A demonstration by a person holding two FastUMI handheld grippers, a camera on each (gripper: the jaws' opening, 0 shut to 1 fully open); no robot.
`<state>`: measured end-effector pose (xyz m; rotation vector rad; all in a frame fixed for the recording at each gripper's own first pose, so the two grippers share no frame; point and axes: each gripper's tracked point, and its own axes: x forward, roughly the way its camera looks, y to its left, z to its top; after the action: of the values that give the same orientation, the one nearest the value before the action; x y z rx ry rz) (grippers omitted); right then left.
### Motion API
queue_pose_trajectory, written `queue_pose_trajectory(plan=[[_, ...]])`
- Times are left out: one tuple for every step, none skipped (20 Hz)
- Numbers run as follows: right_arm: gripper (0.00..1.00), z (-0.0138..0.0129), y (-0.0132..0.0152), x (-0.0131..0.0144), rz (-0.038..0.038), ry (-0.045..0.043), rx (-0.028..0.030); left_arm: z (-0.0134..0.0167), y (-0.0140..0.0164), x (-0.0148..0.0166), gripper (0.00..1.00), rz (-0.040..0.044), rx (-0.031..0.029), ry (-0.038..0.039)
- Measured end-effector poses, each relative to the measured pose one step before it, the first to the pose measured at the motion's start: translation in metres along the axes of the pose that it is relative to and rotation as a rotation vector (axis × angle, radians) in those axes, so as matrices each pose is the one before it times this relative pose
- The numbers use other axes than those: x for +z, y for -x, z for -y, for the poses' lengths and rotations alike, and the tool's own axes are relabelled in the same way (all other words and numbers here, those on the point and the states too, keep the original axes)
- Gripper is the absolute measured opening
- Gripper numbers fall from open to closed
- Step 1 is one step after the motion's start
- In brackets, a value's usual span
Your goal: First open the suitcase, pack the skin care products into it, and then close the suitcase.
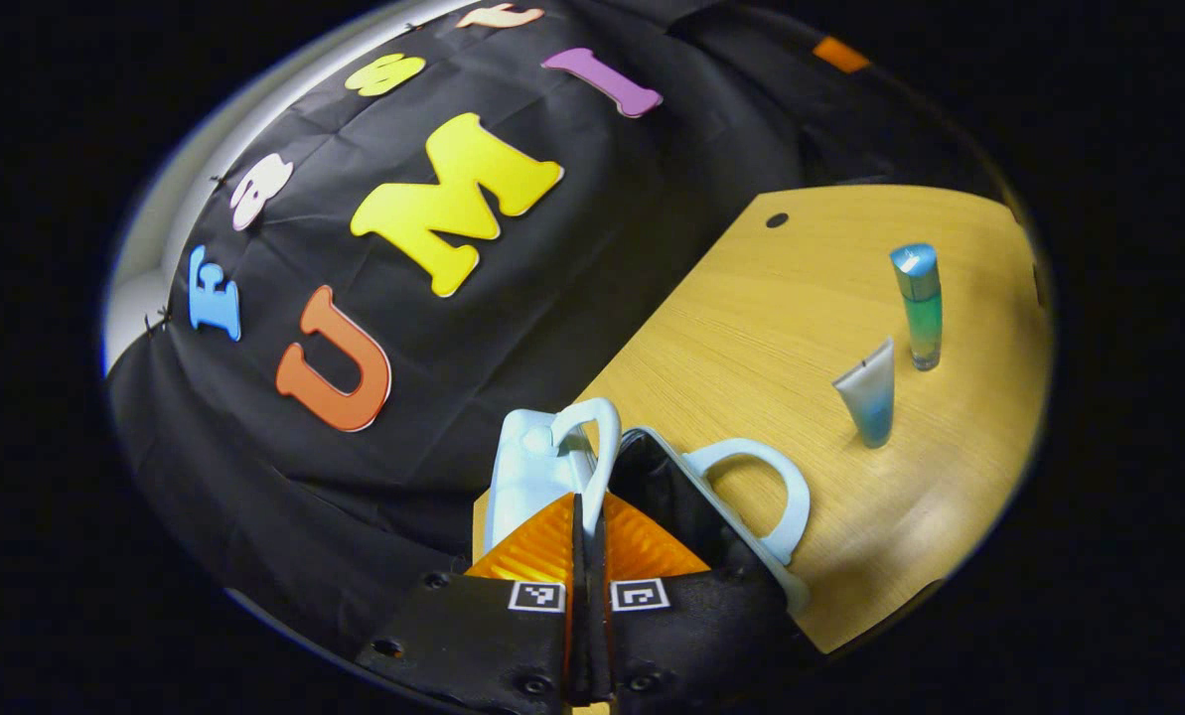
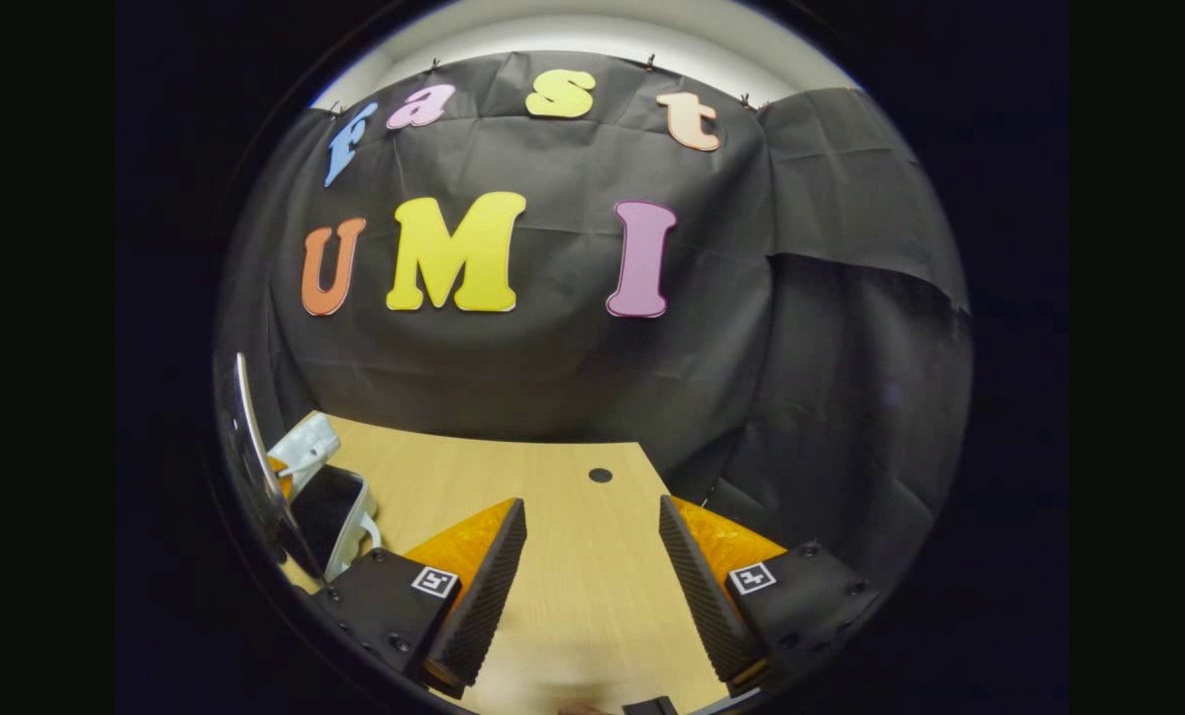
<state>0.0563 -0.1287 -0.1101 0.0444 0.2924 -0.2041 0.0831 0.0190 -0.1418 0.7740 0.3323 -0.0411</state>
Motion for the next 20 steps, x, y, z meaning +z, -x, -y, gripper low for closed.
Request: queue_pose_trajectory(plan=[[0.80, -0.00646, 0.00137, 0.00352, 0.00625, 0.00825, -0.00040, -0.01641, 0.00231, 0.00105, 0.03, 0.00163, 0.01133, 0.04698], [0.80, -0.00721, 0.00139, 0.00355, 0.00648, 0.00484, 0.00658, -0.01567, 0.00464, -0.00038, 0.03, 0.00422, 0.00441, 0.04982], [0.80, -0.00838, 0.00153, 0.00371, 0.00525, 0.00583, 0.00605, -0.01725, 0.00052, -0.00029, 0.02, -0.00376, 0.00664, 0.05169], [0.80, -0.00807, 0.00030, 0.00193, 0.00457, 0.00520, 0.00497, -0.01503, 0.00032, -0.00244, 0.02, 0.00118, 0.01323, 0.05808], [0.80, -0.00849, 0.00163, 0.00336, 0.00403, 0.00338, 0.00813, -0.01539, 0.00063, -0.00262, 0.02, -0.00041, 0.00859, 0.05773], [0.80, -0.00826, 0.00078, 0.00258, 0.00492, 0.00315, 0.00653, -0.01627, 0.00192, -0.00516, 0.02, 0.00051, 0.01581, 0.05586], [0.80, -0.00706, 0.00047, 0.00211, 0.00119, 0.00367, 0.00482, -0.01856, 0.00078, -0.00382, 0.02, 0.00039, 0.01700, 0.05973], [0.80, -0.00949, 0.00200, 0.00188, -0.00016, 0.00098, 0.00736, -0.01736, 0.00073, -0.00104, 0.02, 0.01003, 0.01258, 0.06106], [0.80, -0.00819, 0.00207, 0.00230, 0.00162, 0.00353, 0.00775, -0.01773, -0.00135, -0.00352, 0.03, 0.00527, 0.01308, 0.07049], [0.80, -0.00860, 0.00147, 0.00129, 0.00178, 0.00722, 0.00674, -0.01817, -0.00257, -0.00384, 0.02, 0.00049, 0.01443, 0.06734], [0.80, -0.00807, 0.00229, 0.00271, 0.00324, 0.00807, 0.00885, -0.02177, -0.00332, -0.00440, 0.03, -0.00151, 0.01919, 0.06939], [0.80, -0.00861, 0.00220, 0.00179, 0.00548, 0.00597, 0.00848, -0.01994, -0.00271, -0.00455, 0.02, 0.00243, 0.01356, 0.04939], [0.80, -0.00812, 0.00159, 0.00209, 0.00414, 0.00100, 0.00949, -0.01749, -0.00607, -0.00402, 0.02, 0.00316, -0.00190, 0.04744], [0.80, -0.00838, 0.00219, 0.00150, 0.00280, -0.01338, 0.01228, -0.01512, -0.00515, -0.00463, 0.03, -0.00614, -0.01390, 0.04192], [0.80, -0.00790, 0.00178, 0.00144, 0.00164, -0.01767, 0.01162, -0.01546, -0.00353, -0.00294, 0.03, 0.00497, 0.00184, 0.02120], [0.80, -0.00919, 0.00180, -0.00049, -0.00306, -0.00953, 0.00814, -0.01960, -0.00751, -0.00522, 0.03, 0.00340, 0.00454, 0.03609], [0.80, -0.00536, 0.00096, -0.00125, -0.00377, 0.00279, -0.00019, -0.01711, -0.00757, -0.00695, 0.02, -0.01685, 0.00742, 0.03903], [0.80, -0.00623, 0.00132, -0.00194, -0.00505, 0.00670, 0.00166, -0.01989, -0.00444, -0.00939, 0.02, -0.01132, 0.01111, 0.03903], [0.80, -0.00649, 0.00202, -0.00021, -0.00383, 0.00498, 0.00263, -0.01806, -0.00613, -0.01121, 0.03, -0.02290, 0.01352, 0.03097], [0.80, -0.00372, 0.00142, -0.00145, -0.00322, 0.00596, -0.00099, -0.01784, -0.00703, -0.01184, 0.03, -0.02743, 0.02167, 0.02292]])
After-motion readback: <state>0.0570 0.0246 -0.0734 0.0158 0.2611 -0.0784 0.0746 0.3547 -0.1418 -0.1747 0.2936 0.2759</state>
